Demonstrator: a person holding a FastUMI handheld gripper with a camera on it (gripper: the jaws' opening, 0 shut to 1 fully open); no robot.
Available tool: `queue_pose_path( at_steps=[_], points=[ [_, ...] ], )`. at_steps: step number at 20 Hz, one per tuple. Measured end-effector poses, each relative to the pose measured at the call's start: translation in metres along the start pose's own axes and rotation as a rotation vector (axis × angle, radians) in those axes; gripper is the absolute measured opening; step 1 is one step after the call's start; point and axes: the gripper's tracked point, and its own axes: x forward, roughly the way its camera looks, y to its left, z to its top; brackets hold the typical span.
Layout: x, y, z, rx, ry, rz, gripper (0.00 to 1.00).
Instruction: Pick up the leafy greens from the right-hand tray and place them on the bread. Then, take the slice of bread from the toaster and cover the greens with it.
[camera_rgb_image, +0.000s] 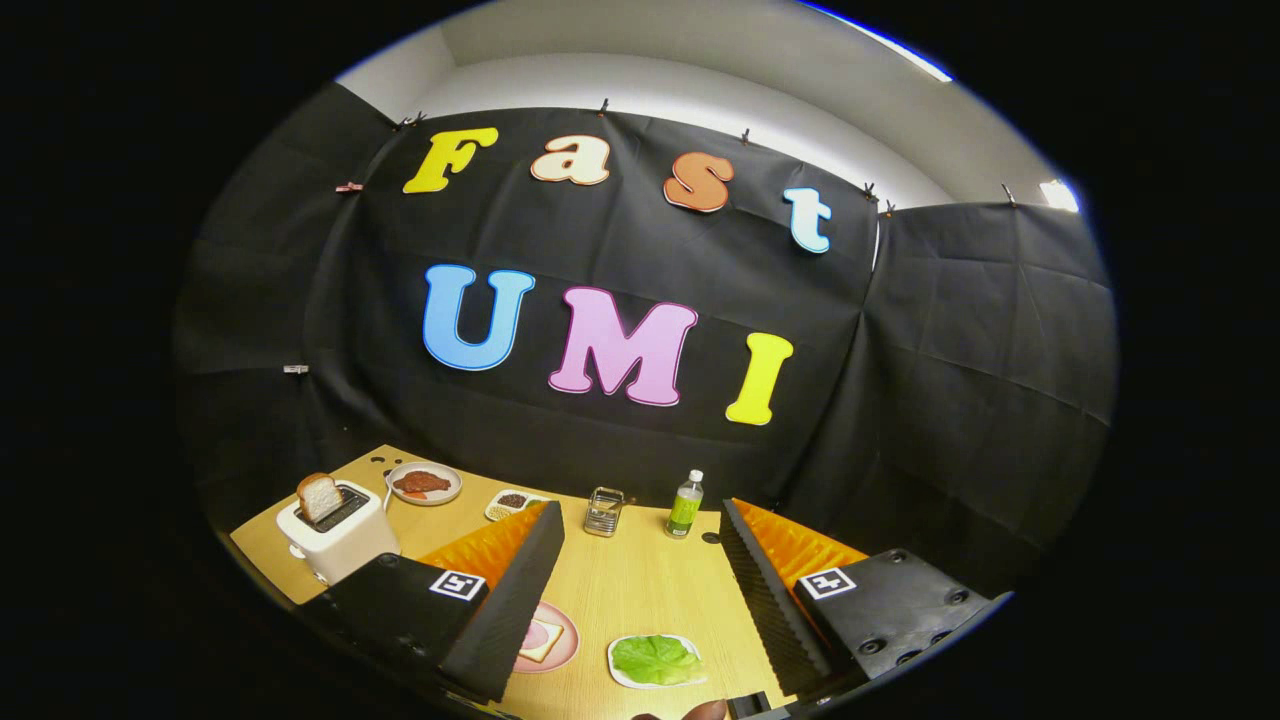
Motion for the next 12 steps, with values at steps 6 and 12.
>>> queue_pose_path(
  at_steps=[6, 12],
  points=[
    [0.014, 0.000, -0.050, -0.068, 0.144, 0.126, 0.98],
    [0.033, -0.014, -0.177, -0.160, 0.420, 0.232, 0.96]
  ],
)
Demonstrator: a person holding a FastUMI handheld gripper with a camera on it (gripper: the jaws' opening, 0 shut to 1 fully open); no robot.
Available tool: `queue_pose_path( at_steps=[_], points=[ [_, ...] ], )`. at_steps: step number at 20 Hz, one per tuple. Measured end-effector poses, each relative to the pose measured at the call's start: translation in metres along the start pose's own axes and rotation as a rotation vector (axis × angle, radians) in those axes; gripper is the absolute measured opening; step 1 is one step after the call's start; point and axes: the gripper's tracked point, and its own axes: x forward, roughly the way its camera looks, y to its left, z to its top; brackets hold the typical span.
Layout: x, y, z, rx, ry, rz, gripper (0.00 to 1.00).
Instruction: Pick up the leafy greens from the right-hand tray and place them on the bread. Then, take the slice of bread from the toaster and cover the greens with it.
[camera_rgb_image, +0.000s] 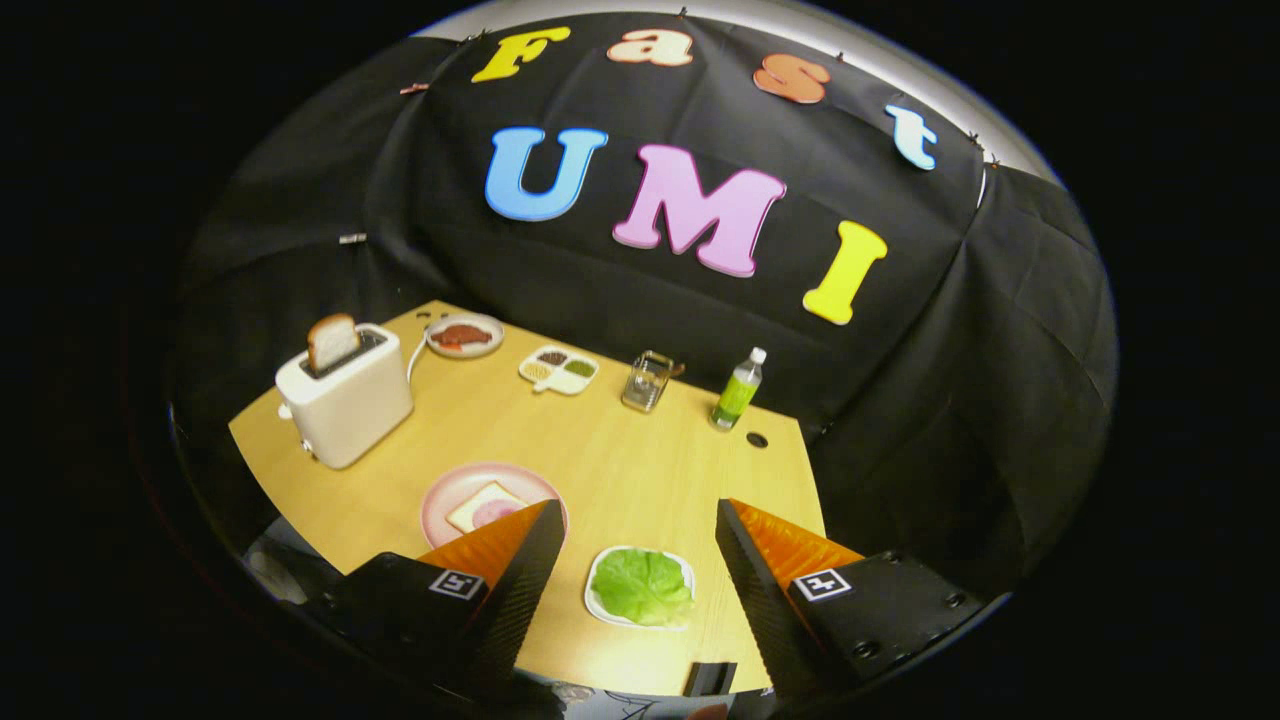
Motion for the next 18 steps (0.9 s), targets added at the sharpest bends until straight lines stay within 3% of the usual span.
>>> queue_pose_path(
  at_steps=[6, 9, 16, 18],
  points=[
    [0.069, -0.003, -0.107, -0.038, 0.193, 0.088, 0.95],
    [0.097, -0.005, -0.138, -0.046, 0.274, 0.137, 0.94],
    [0.148, -0.007, -0.206, -0.062, 0.451, 0.232, 0.75],
    [0.155, -0.004, -0.215, -0.065, 0.484, 0.257, 0.75]
  ],
)
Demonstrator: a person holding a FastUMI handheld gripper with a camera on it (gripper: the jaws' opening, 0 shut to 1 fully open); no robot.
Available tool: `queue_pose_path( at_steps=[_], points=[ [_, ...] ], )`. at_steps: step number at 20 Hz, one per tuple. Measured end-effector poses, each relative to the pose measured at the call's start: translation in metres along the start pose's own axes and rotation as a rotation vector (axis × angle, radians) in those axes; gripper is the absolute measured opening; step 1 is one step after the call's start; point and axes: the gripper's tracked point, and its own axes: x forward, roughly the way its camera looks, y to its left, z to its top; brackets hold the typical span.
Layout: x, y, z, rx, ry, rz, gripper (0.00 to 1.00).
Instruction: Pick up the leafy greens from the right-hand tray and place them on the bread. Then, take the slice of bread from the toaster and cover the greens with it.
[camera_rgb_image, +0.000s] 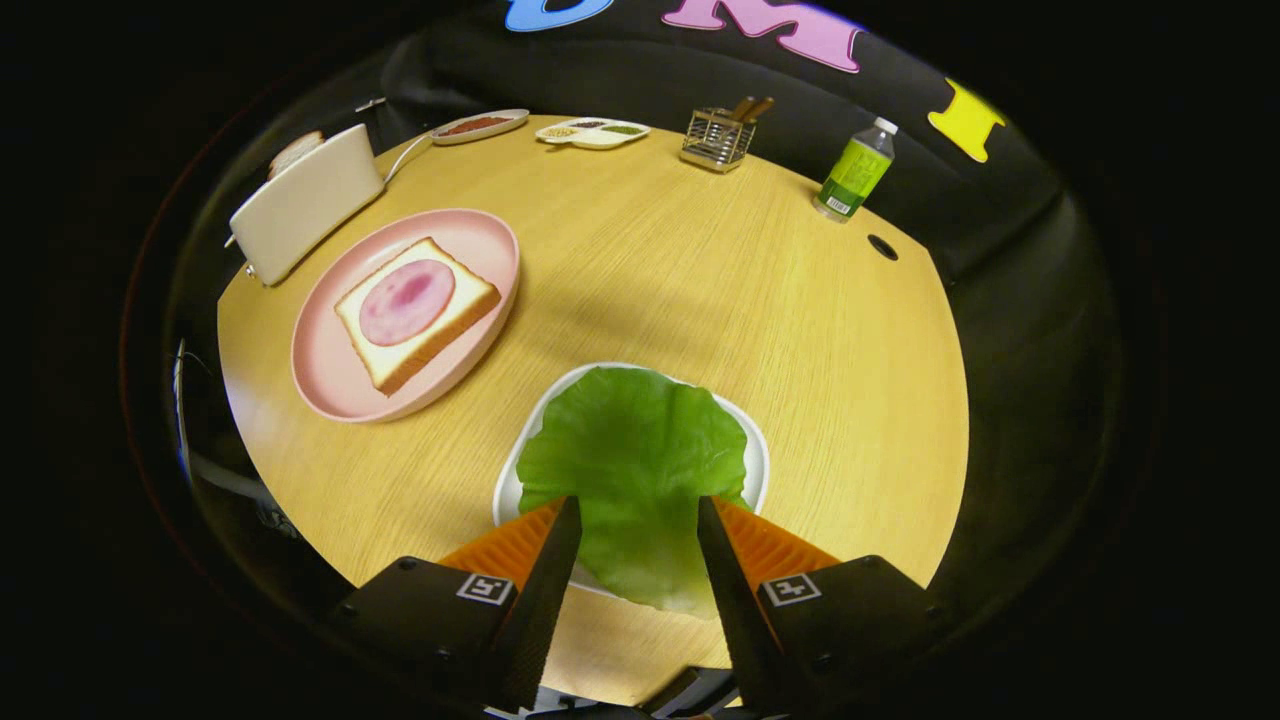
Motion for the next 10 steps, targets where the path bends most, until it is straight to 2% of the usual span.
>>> queue_pose_path(
  at_steps=[2, 5, 10],
  points=[
    [0.007, 0.003, 0.000, -0.005, 0.020, 0.033, 0.75],
    [0.011, 0.005, 0.006, 0.056, 0.030, 0.075, 0.72],
    [0.017, -0.004, 0.003, 0.072, 0.063, 0.101, 0.70]
  ],
)
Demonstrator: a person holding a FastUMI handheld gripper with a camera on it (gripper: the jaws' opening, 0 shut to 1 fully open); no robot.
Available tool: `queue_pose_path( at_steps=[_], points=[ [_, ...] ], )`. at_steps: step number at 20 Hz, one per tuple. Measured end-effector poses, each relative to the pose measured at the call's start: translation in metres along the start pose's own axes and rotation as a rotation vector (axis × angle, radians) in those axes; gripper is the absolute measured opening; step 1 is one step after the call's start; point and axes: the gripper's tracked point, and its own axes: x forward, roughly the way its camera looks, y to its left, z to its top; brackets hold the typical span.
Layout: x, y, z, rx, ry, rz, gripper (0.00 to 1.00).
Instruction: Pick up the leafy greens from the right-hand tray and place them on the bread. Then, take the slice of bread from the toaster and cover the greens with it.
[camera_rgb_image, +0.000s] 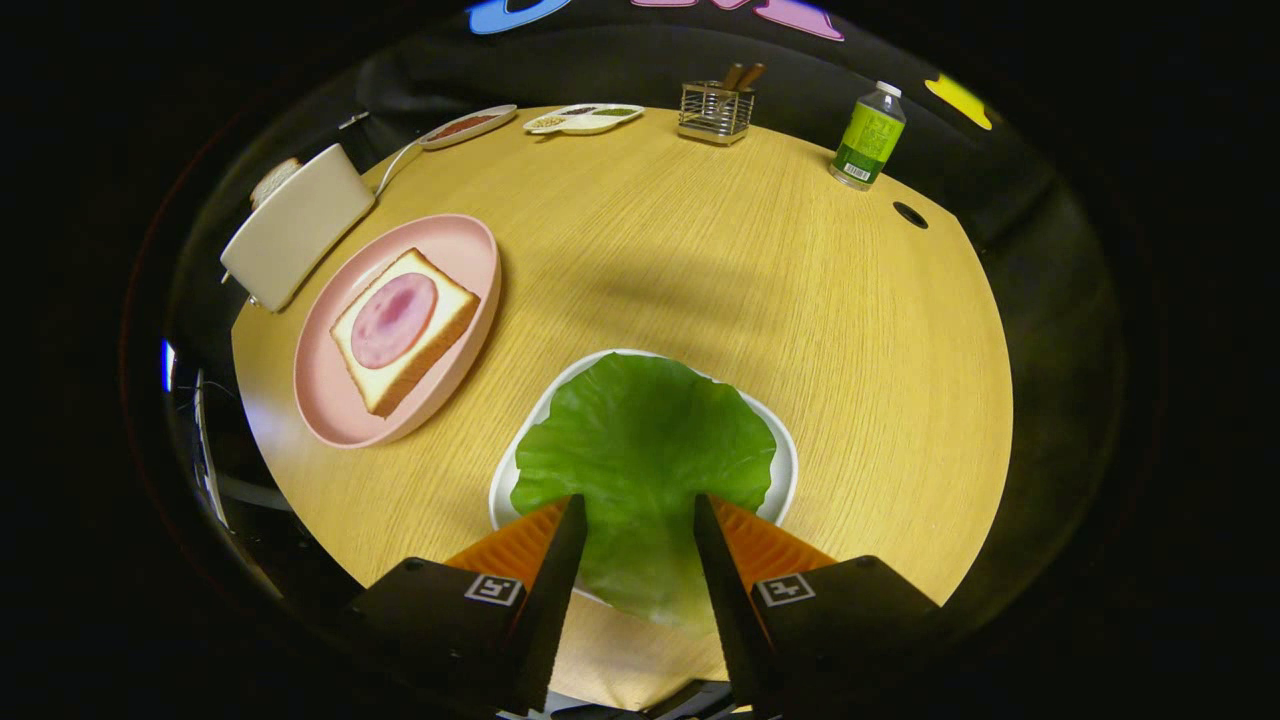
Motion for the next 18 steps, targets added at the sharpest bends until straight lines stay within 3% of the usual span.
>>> queue_pose_path(
  at_steps=[3, 8, 13, 18],
  points=[
    [0.001, 0.001, 0.000, 0.000, 0.004, 0.003, 0.70],
    [0.001, 0.003, 0.000, -0.002, 0.020, 0.002, 0.08],
    [-0.022, 0.012, 0.006, -0.002, -0.021, 0.003, 0.08],
    [-0.064, 0.035, 0.040, 0.005, -0.125, 0.018, 0.07]
  ],
)
